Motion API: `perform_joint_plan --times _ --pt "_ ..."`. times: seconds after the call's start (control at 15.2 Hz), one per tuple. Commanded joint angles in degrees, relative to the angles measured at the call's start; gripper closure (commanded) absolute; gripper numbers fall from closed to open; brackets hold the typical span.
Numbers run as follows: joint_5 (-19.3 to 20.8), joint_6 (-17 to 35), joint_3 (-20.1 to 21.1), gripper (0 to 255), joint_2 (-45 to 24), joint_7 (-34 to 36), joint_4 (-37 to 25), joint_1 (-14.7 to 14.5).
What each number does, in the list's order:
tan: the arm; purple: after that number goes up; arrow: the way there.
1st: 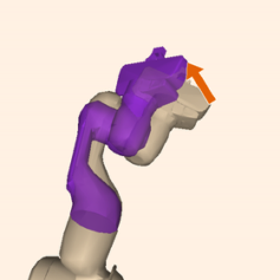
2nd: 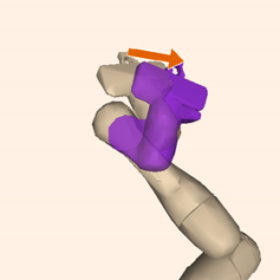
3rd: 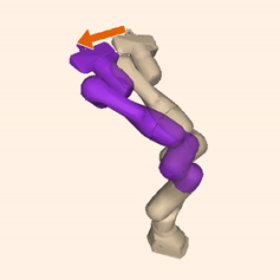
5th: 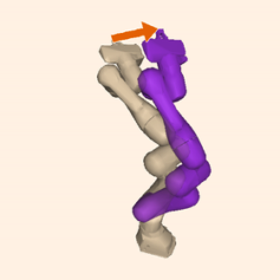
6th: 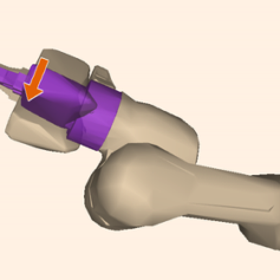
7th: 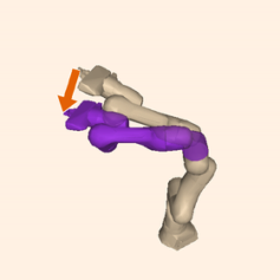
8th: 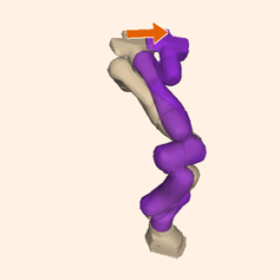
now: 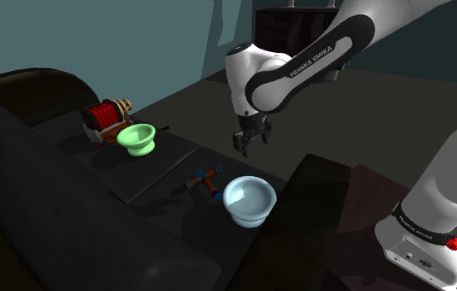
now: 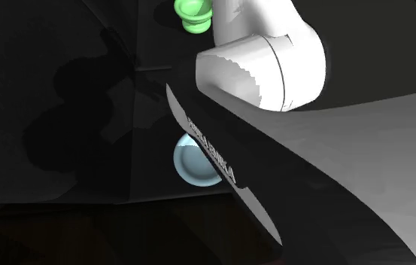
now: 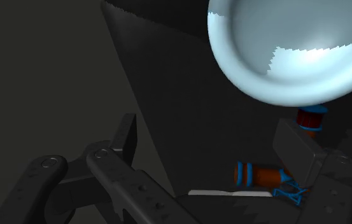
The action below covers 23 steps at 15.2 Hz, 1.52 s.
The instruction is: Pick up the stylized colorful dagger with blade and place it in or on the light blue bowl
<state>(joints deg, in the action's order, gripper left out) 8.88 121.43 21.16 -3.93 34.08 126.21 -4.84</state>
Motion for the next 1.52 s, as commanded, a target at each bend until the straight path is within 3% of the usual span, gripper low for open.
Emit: perform_joint_plan --times 0.0,0.59,1.19,1.45 --pt "2.3 1.6 0.2 0 -4.6 2.3 -2.6 -0.7" --pt "11.1 2.7 -1.5 0 -25.1 10.0 -20.5 -7.0" --pt "15.2 -1.4 -4.4 0 -45.9 11.7 -45.7 -14.8" --pt "15.8 0.6 -4.9 0 -47.6 12.0 -45.4 -14.8"
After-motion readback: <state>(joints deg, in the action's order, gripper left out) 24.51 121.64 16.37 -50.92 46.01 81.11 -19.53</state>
